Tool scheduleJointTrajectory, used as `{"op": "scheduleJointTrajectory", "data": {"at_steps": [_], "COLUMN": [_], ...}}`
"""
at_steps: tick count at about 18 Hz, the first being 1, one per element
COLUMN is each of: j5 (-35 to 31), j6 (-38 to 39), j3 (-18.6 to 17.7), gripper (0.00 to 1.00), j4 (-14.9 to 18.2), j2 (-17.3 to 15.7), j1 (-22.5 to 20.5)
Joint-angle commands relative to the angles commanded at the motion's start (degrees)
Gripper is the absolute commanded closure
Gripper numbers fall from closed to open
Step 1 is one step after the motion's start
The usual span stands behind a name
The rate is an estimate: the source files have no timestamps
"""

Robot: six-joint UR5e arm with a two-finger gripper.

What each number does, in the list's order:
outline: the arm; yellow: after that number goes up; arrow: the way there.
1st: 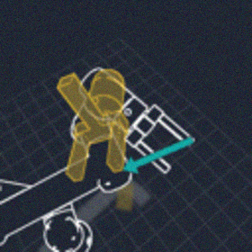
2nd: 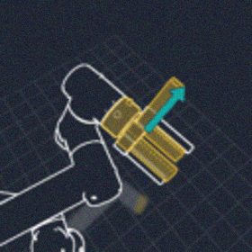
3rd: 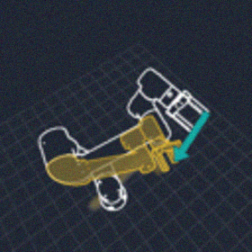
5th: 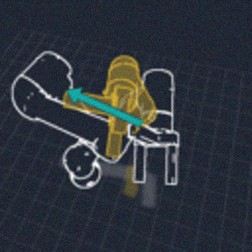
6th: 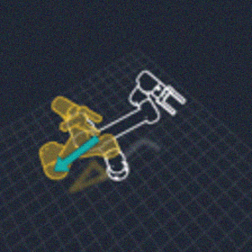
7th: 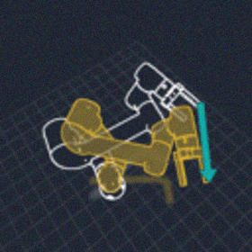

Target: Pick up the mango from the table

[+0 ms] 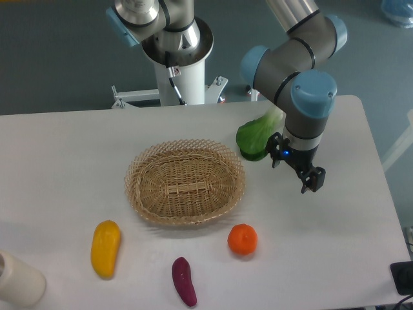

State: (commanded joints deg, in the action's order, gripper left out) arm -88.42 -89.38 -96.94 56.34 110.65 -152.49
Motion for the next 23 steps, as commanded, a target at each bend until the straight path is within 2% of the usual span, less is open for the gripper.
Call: {"op": "scheduleJointTrajectory", "data": {"at_steps": [12, 15, 20, 23], "j5": [0.70, 2.46, 3.68, 4.92], "j6": [1.76, 5.79, 7.29, 15.08], "j3": [-0.09, -0.35, 0.44, 0.87], "gripper": [0.00, 0.00, 0.00, 0.00], "j4": [0.26, 0.18, 0.26, 0.35], "j2": [0.26, 0.35, 0.53, 1.05], "j1": [0.17, 0.35, 1.93, 4.64]}}
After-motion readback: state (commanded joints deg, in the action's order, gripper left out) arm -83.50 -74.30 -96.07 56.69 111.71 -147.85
